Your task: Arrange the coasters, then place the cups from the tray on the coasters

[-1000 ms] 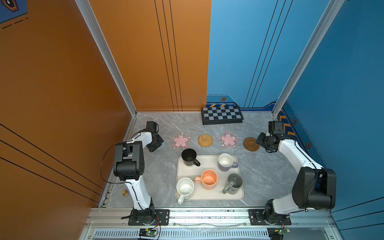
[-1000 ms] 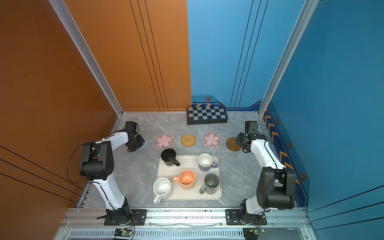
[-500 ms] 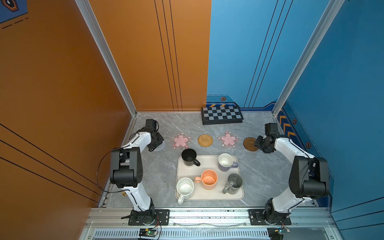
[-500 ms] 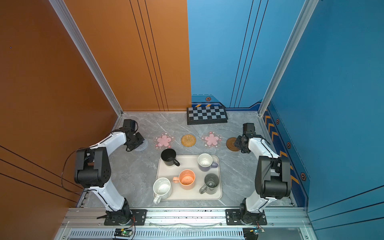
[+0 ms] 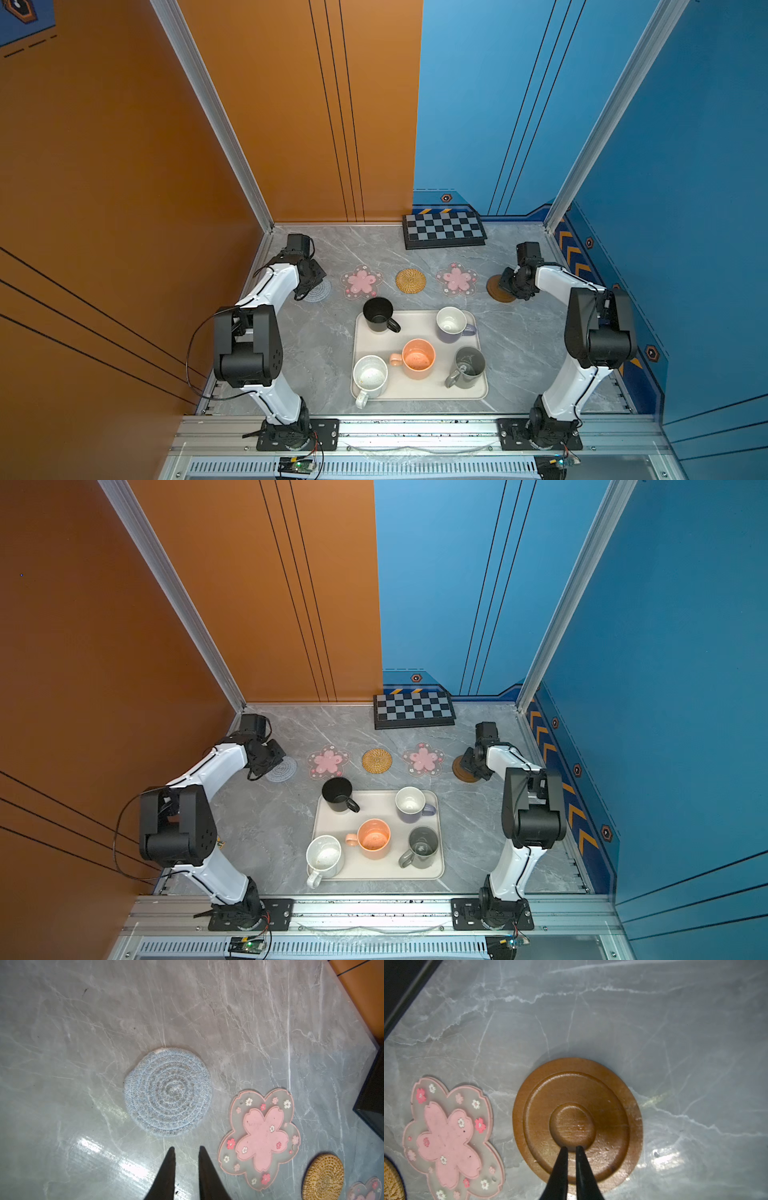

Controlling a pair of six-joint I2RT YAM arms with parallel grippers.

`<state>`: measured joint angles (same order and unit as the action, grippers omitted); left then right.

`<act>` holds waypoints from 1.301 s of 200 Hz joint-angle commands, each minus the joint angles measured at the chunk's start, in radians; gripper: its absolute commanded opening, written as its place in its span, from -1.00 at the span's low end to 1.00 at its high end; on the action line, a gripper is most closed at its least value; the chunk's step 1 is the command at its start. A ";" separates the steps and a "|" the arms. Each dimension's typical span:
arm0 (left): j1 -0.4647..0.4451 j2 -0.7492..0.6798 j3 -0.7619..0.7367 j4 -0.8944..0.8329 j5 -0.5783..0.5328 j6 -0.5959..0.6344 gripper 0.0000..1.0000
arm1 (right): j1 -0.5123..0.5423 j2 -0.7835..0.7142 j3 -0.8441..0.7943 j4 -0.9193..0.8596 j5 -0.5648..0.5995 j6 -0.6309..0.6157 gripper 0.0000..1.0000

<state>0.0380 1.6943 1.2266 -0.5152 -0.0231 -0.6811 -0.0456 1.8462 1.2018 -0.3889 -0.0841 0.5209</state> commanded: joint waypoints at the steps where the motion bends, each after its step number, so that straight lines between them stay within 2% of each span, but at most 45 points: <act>1: -0.007 -0.005 -0.006 -0.030 -0.024 0.012 -0.56 | 0.003 0.048 0.045 0.008 0.000 0.009 -0.81; 33: -0.007 0.004 0.001 -0.029 -0.027 0.014 -0.56 | 0.007 0.098 0.067 0.004 -0.006 0.034 -0.86; 130: -0.014 0.046 -0.004 -0.029 -0.043 0.008 -0.59 | 0.016 0.220 0.170 -0.021 0.051 0.053 -0.83; 232: -0.039 0.110 0.014 -0.028 -0.049 0.001 -0.61 | 0.007 0.175 0.139 -0.027 0.061 0.051 -0.83; 260: -0.044 0.102 0.019 -0.029 -0.049 0.009 -0.60 | 0.007 0.139 0.141 -0.027 0.036 0.054 -0.67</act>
<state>-0.0013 1.7954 1.2266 -0.5205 -0.0498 -0.6788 -0.0334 2.0274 1.3666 -0.3664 -0.0486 0.5602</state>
